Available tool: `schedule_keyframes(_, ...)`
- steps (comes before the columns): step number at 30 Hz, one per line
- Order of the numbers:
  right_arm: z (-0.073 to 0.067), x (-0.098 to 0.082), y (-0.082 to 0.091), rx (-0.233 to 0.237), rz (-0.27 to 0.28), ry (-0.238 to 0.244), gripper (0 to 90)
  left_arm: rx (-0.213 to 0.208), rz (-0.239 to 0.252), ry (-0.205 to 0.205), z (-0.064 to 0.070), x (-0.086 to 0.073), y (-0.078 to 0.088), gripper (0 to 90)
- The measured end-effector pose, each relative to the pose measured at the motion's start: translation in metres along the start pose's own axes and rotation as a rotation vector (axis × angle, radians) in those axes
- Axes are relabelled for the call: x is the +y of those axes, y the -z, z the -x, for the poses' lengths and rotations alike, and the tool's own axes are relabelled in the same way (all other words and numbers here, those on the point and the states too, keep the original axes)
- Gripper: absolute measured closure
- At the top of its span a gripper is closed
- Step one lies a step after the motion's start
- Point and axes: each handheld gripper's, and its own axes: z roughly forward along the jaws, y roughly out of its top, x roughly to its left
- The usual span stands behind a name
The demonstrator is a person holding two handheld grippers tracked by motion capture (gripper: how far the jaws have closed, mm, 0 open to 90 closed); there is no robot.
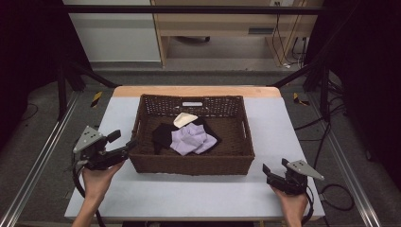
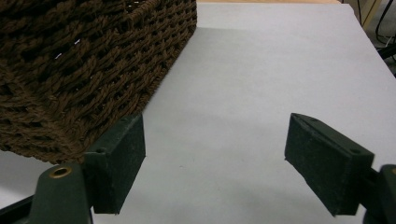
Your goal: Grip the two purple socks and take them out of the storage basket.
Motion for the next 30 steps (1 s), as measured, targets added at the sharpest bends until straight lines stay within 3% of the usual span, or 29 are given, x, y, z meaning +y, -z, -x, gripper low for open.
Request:
schedule_keyframes(6, -0.002, -0.001, -0.003, 0.003, -0.016, 0.006, 21.3, -0.005, 0.002, -0.043, 0.012, 0.014, -0.017, 30.6)
schedule_keyframes(17, -0.002, -0.002, -0.004, 0.0, -0.019, 0.021, 23.1, -0.009, -0.003, -0.071, 0.028, 0.036, -0.049, 31.0)
schedule_keyframes(22, -0.003, -0.003, -0.004, -0.002, -0.019, 0.024, 23.3, -0.013, -0.011, -0.121, 0.038, 0.045, -0.067, 33.7)
schedule_keyframes(30, -0.003, -0.003, -0.004, -0.002, -0.02, 0.028, 23.4, -0.03, -0.068, -0.164, 0.047, 0.05, -0.102, 39.2)
